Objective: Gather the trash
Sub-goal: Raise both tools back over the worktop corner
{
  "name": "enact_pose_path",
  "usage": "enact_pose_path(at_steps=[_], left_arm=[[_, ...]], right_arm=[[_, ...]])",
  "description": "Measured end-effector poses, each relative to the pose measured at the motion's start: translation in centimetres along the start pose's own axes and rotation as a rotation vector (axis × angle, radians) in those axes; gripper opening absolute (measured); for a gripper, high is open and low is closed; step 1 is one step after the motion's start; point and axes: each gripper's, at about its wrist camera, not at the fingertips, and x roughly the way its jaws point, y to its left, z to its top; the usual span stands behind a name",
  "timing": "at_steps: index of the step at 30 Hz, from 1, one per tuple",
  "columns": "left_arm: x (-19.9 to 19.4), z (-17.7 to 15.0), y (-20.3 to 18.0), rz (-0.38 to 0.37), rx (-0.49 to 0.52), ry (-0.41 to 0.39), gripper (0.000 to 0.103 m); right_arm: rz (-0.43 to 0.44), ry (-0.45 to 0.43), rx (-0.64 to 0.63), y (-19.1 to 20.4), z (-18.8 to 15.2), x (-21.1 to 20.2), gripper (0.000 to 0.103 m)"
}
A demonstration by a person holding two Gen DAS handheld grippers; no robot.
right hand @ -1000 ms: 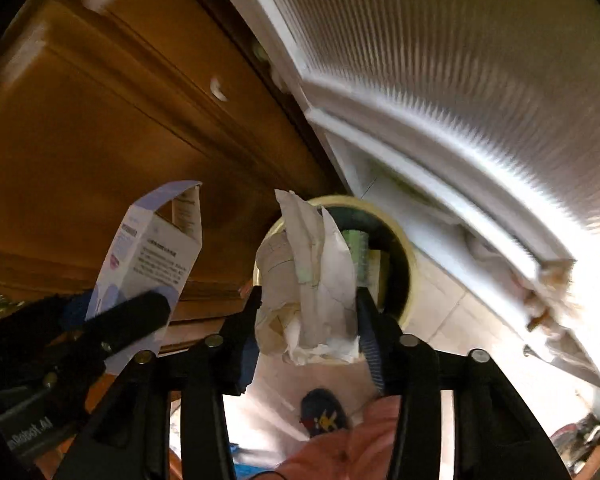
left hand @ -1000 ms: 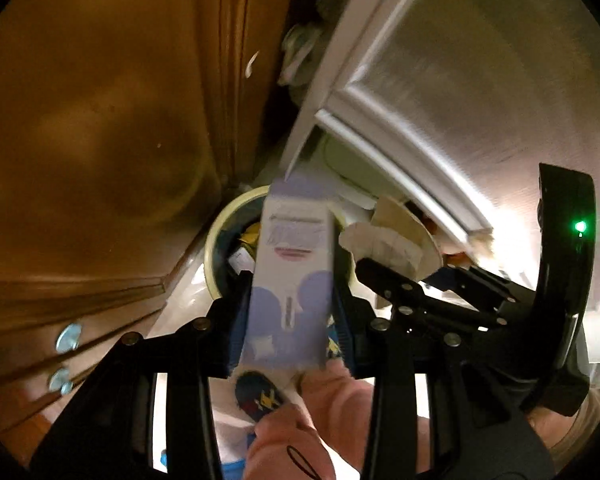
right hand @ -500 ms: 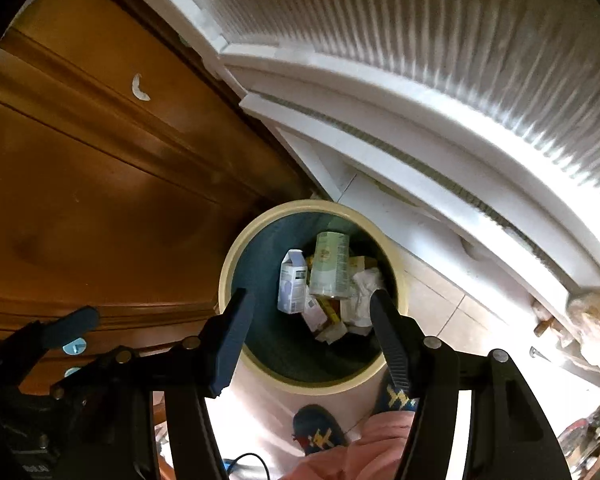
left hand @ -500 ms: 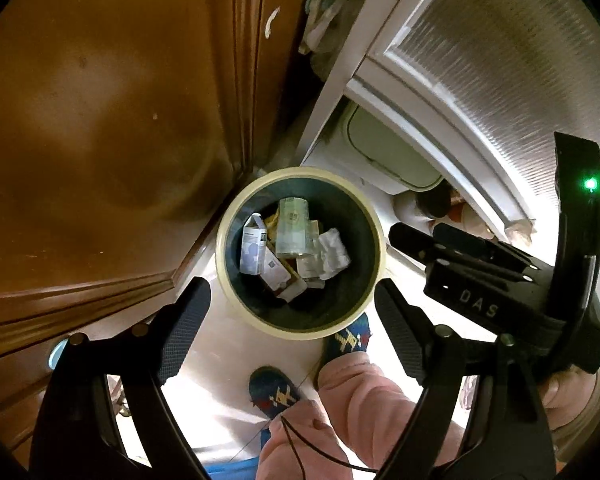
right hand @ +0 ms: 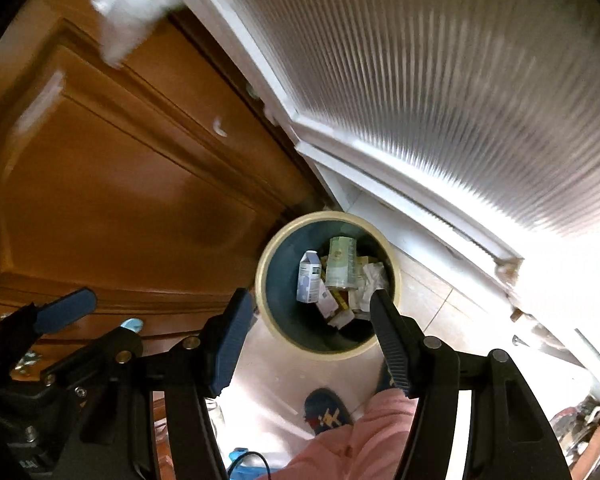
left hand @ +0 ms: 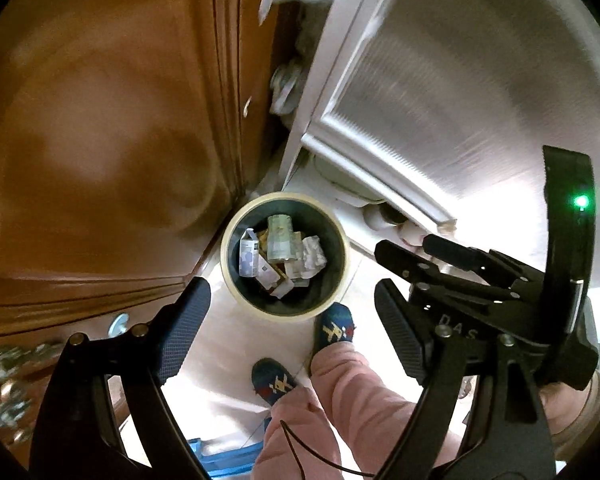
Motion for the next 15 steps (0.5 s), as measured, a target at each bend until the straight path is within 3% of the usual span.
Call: enact_pose_path(at_steps=[15], left_arm=[[-18.8, -0.4, -2.9, -0.034, 0.113, -0.147, 0.082]], right_arm=[[0.029, -0.093, -0.107, 6.6, -1.2, -18.9, 0.062]])
